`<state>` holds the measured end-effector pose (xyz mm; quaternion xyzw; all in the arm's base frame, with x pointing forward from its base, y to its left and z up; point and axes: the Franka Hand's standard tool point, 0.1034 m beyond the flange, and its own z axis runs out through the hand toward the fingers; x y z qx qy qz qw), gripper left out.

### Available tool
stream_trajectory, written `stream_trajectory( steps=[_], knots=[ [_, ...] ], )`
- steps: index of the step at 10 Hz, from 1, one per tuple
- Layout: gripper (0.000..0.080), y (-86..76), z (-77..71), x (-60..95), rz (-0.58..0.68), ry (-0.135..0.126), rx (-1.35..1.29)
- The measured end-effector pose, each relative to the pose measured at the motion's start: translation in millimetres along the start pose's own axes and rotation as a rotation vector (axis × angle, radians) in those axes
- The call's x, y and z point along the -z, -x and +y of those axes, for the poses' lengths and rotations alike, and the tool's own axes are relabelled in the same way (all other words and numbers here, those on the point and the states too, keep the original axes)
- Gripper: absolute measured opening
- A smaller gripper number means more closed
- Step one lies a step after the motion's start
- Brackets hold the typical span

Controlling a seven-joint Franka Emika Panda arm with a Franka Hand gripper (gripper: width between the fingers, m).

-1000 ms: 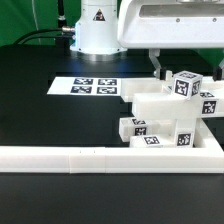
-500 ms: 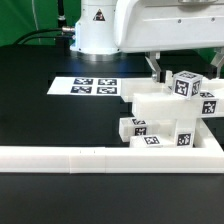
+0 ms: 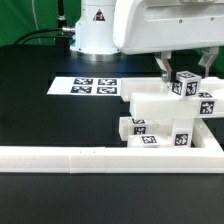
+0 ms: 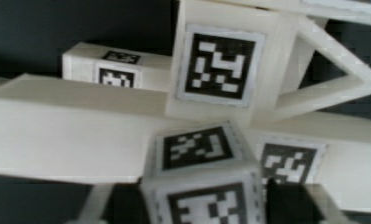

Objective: Assemble chair

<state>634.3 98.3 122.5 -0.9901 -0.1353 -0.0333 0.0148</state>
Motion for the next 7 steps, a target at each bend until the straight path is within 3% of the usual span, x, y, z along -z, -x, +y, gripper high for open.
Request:
stream_trajectory(
  steps=[7],
  knots=[
    [0.0282,-0.2,-2.3,-0.2,0.000,-0.004,-0.432]
  ],
)
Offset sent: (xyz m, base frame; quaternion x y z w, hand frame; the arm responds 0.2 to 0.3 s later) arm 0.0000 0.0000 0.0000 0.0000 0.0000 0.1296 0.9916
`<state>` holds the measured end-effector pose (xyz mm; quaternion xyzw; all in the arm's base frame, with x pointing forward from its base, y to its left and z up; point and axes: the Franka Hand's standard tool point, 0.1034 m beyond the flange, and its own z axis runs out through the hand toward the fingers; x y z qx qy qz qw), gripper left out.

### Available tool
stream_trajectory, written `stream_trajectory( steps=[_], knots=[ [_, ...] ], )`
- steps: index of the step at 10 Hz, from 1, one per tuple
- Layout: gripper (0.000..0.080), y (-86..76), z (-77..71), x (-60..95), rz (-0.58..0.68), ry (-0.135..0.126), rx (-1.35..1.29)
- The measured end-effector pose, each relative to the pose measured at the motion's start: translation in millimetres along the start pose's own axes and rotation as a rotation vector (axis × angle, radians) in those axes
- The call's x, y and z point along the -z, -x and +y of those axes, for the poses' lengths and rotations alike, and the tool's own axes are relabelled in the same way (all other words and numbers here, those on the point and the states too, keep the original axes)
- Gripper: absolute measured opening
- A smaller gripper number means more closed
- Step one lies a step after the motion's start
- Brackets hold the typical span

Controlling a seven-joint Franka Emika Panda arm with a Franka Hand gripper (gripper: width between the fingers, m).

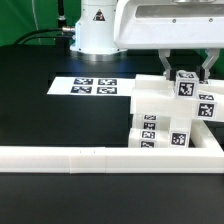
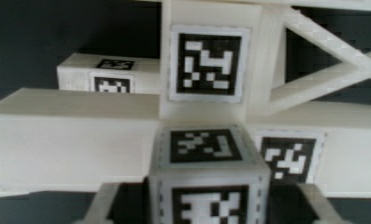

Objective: Assemble chair

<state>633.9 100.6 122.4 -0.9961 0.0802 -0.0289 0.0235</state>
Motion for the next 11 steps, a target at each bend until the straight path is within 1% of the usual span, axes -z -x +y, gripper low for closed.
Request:
stream_trajectory(
  steps=[2,5,6,7,8,9,10,11],
  knots=[
    [0.0284,0.2,-0.4,-0.1,0.000,-0.001,-0.142],
    [0.0284,-1.1,5.0,0.0,-0.003,0.000,-0.142],
    [0.0396,-1.0,4.9,-0.1,-0.003,0.000,-0.142],
    [0.0396,-1.2,5.6,0.2,-0.005,-0.005,-0.148],
    [0.0536,-1.0,6.5,3.5,-0.007,-0.010,-0.153],
    [0.0629,1.8,6.6,13.4,-0.006,-0.013,-0.153],
    [0.0643,6.7,7.5,24.6,-0.003,-0.025,-0.158],
    [0.0643,15.6,10.9,32.8,-0.001,-0.030,-0.150]
  ],
)
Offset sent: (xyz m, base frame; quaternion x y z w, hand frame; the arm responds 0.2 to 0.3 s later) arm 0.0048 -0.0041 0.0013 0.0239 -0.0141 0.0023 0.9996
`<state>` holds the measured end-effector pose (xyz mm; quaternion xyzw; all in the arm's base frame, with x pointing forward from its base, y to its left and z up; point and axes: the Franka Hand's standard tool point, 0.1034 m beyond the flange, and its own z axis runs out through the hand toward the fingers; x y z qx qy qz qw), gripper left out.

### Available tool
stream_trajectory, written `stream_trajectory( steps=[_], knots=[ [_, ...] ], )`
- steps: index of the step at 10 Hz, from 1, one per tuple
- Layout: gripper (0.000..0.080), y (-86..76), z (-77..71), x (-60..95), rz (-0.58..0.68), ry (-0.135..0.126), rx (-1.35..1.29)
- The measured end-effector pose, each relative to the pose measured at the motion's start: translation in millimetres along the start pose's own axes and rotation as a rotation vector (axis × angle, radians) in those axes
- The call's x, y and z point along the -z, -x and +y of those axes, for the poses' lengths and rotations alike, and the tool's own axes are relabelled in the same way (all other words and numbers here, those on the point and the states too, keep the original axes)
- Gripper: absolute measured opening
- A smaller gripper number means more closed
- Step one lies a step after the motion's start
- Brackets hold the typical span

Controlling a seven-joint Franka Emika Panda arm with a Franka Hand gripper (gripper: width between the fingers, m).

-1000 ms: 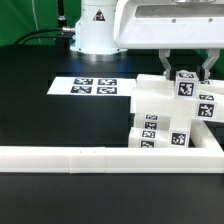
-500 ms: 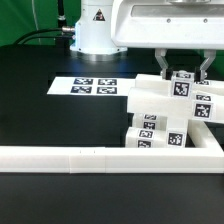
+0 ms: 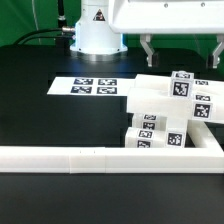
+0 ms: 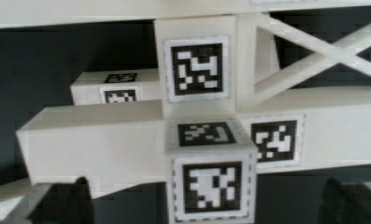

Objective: Assemble chair

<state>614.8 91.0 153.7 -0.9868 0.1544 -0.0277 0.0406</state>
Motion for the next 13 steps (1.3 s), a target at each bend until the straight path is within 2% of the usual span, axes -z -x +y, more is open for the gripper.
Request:
stream_trajectory(
  steps=[1,5,6,7,8,9,10,11,13],
  knots=[
    [0.0649,10.1,2.7,3.2,-0.003,0.000,-0.009],
    [0.0649,7.8,2.9,-0.8,-0.006,0.000,-0.007],
    [0.0649,12.5,8.2,4.3,-0.013,-0.026,-0.022],
    [0.0649,32.8,16.4,3.5,0.016,-0.038,-0.036],
    [0.0649,63.7,22.9,-7.4,0.035,-0.037,-0.036],
    [0.0649,86.6,25.2,-20.0,0.046,-0.032,-0.043],
    [0.0649,96.8,17.0,-25.6,0.035,-0.025,-0.051],
    [0.0649,91.0,18.0,-22.1,0.042,-0.031,-0.037],
    [0.0649,91.3,19.1,-23.2,0.041,-0.031,-0.032]
  ],
)
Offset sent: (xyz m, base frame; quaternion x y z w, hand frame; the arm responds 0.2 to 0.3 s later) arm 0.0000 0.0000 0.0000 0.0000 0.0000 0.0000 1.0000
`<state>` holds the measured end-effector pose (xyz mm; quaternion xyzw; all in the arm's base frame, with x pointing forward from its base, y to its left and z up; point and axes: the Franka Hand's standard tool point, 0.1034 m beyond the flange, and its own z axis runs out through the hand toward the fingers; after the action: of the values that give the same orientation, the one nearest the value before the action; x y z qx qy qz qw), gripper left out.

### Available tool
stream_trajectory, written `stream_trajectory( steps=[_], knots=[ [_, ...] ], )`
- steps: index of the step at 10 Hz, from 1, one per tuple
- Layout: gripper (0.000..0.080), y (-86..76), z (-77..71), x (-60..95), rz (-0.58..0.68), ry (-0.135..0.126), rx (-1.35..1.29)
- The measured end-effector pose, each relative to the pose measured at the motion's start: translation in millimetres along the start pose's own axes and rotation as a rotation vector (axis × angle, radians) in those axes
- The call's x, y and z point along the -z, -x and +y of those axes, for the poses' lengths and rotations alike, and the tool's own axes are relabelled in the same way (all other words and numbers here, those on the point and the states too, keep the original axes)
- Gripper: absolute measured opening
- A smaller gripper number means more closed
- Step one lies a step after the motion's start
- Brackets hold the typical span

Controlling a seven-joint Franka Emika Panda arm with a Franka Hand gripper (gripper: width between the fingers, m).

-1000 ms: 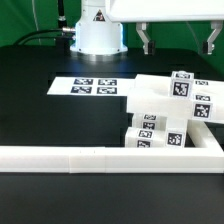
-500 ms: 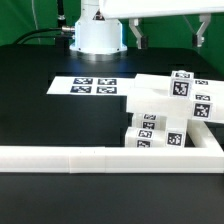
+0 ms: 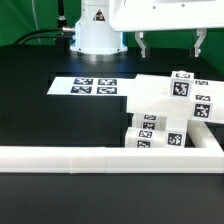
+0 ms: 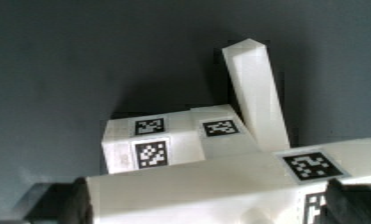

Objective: Assemble chair

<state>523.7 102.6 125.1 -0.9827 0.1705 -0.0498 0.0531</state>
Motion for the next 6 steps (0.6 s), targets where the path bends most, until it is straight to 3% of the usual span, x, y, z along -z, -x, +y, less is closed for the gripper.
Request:
stream_trajectory(
  steps=[1,2,3,4,6],
  knots=[
    [0.0649,-1.6,10.9,-2.8,0.002,-0.025,0.023],
    [0.0649,9.5,15.2,-11.7,0.032,-0.028,-0.019],
    [0.0649,34.9,10.0,-25.2,0.059,-0.026,-0.027],
    [0.0649,48.2,6.4,-33.9,0.057,-0.020,-0.013],
    [0.0649,43.7,8.3,-32.4,0.031,-0.015,0.005]
  ],
)
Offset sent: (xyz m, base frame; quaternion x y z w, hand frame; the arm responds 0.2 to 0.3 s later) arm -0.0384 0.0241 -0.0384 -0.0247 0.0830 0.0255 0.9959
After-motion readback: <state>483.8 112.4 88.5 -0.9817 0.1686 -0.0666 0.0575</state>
